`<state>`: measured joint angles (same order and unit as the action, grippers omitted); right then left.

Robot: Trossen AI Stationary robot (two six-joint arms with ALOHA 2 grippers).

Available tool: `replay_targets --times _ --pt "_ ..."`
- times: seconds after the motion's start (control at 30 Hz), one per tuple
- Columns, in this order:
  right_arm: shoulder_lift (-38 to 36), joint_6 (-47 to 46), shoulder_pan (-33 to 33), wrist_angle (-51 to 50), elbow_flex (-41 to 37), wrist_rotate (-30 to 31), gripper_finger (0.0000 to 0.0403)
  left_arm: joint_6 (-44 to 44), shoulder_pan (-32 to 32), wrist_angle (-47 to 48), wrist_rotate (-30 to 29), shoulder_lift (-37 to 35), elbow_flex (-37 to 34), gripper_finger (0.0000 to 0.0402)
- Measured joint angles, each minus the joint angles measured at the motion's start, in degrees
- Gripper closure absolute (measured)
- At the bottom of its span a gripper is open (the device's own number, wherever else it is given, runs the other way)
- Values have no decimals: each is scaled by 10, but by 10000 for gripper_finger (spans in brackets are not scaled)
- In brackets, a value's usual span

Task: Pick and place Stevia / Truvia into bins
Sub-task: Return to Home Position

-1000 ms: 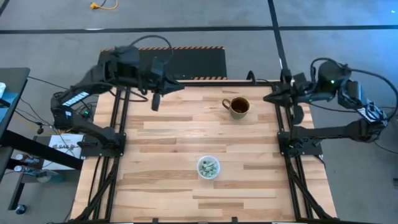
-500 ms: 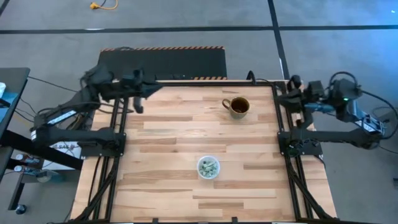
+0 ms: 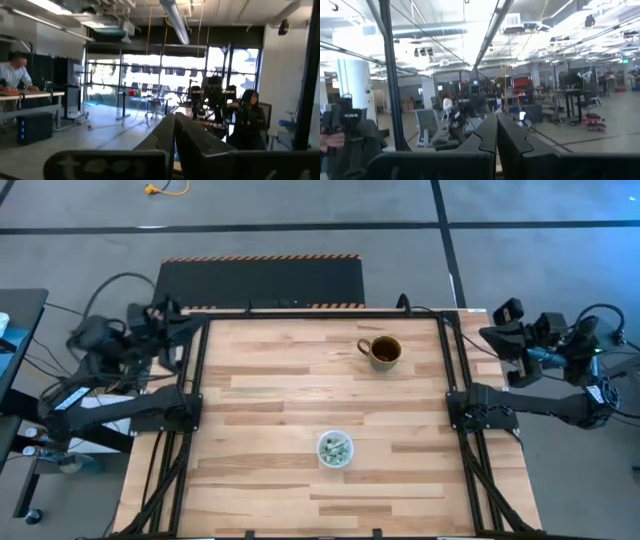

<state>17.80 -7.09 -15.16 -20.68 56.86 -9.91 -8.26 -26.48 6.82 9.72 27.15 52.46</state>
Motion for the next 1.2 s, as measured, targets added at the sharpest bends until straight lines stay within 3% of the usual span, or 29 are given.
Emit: replay_targets --times 0.63,0.83,1.2 --pt "-128 10 0 -17 0 46 403 -36 0 -1 -61 -223 -124 401" --pt "-175 5 0 -33 -7 69 403 -38 0 1 -74 -261 -152 401" --pt "-175 -5 -4 -12 -42 70 403 -40 0 -20 -77 -269 -162 401"
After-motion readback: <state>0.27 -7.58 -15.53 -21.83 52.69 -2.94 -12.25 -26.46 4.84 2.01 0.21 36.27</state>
